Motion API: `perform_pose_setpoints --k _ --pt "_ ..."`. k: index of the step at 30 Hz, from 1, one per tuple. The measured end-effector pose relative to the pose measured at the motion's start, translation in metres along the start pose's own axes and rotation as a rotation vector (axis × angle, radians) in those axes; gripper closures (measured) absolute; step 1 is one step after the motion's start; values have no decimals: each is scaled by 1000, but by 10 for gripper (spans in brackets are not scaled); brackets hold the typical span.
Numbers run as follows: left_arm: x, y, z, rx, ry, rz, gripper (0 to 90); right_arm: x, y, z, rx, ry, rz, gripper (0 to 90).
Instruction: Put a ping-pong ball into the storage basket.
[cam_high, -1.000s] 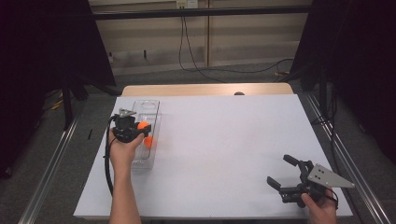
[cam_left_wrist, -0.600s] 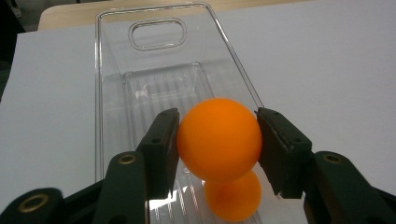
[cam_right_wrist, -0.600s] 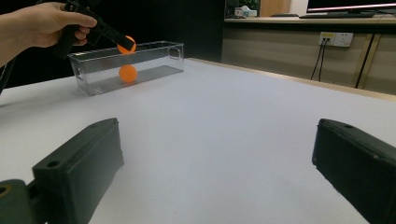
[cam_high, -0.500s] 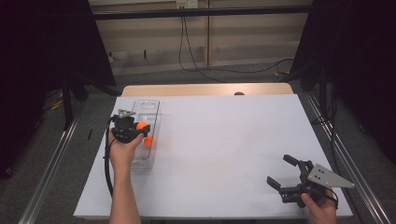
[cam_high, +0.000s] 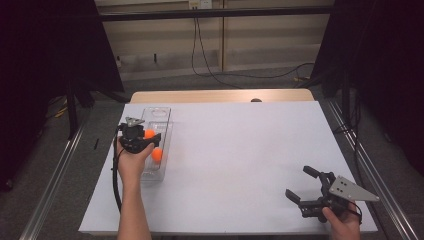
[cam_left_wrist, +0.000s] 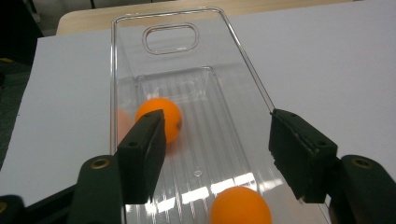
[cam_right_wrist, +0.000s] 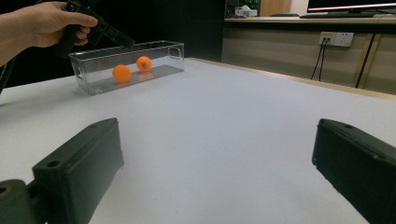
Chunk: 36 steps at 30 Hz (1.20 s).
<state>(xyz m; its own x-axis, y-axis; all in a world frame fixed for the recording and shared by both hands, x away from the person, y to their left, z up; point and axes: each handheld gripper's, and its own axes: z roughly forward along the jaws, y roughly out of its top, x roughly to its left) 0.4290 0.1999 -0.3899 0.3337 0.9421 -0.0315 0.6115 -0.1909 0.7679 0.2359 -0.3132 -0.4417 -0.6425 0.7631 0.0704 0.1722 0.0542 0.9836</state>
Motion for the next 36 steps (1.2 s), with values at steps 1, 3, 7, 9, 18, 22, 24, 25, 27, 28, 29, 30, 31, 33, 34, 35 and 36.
perform_pose_setpoints --k 1,3,7,9,18,22,24,25,27,28,29,30,31,33,34,35,36 --pt "0 0 -1 -4 -3 -3 364 0 0 0 -1 0 0 14" --pt "0 1 -1 -10 -5 -6 337 0 0 -1 -2 -3 0 14" --pt "-1 1 -2 -13 -11 -18 303 -1 0 0 -1 -5 -1 14" --pt "-1 1 -3 -19 -13 -21 287 0 0 0 0 -3 -4 14" --pt "-6 2 -6 -28 -29 -23 234 -1 0 0 0 -7 1 13" --pt "-9 2 -8 -37 -35 -19 209 0 0 -1 -2 -7 0 14" --pt "-10 2 -10 -40 -39 -19 201 0 1 -1 -1 -9 1 14" --pt "-11 2 -10 -43 -42 -14 200 0 1 -1 -2 -9 -1 13" --pt "-12 1 -12 -47 -46 -11 198 0 1 -1 -2 -7 1 13" --pt "-12 1 -12 -48 -46 -13 192 0 0 0 -2 -8 1 14" --pt "-13 0 -13 -53 -42 -11 186 0 0 0 -2 -8 1 13" --pt "-14 0 -13 -56 -49 -8 183 0 0 0 -2 -7 2 14" --pt "-14 -1 -13 -59 -56 -4 183 0 0 0 -2 -6 2 13" --pt "-17 -1 -14 -60 -64 2 170 0 0 -1 -3 -6 2 14" --pt "-18 -1 -15 -62 -65 7 166 0 0 -1 -3 -7 3 14" --pt "-20 -1 -15 -68 -72 10 161 0 0 -1 -3 -8 4 13" --pt "-21 -2 -16 -71 -82 9 159 0 0 -1 -3 -9 3 14"
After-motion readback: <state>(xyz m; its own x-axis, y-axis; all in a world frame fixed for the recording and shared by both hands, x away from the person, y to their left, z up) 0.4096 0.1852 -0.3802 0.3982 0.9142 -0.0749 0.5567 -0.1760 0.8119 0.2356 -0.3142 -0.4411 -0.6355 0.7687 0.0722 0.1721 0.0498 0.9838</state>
